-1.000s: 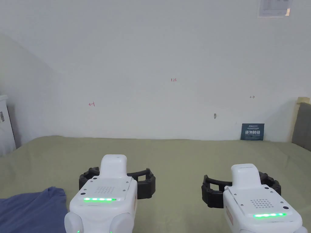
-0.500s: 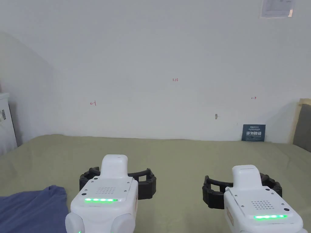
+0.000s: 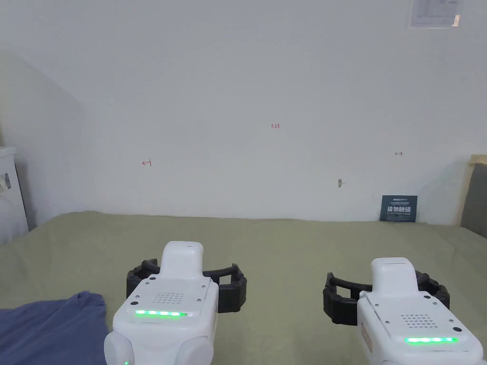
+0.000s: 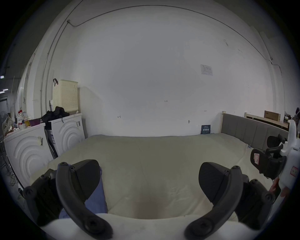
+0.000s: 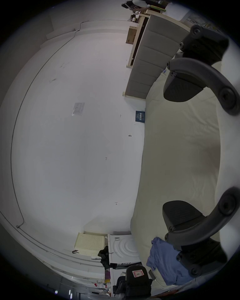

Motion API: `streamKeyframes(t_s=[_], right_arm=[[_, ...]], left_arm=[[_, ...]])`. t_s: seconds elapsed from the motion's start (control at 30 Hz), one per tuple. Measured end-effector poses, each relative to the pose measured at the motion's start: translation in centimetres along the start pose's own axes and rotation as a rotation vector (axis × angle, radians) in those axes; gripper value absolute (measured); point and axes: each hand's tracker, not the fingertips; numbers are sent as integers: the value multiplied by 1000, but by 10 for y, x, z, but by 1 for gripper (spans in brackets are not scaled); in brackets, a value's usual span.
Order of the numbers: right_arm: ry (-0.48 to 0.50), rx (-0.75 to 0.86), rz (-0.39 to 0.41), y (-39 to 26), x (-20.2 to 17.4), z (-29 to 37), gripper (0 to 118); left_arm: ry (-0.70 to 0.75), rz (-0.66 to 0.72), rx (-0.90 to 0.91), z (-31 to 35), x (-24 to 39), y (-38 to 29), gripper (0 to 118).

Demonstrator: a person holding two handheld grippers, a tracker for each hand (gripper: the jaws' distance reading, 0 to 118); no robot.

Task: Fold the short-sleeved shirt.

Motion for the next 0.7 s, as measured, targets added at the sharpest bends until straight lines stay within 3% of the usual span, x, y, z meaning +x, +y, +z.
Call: streamKeyframes(t_s=[0.7], right_arm=[[5,-16,1,-1,0,-3,118]], left_arm=[[-5,24,-24,-3,-3,1,118]])
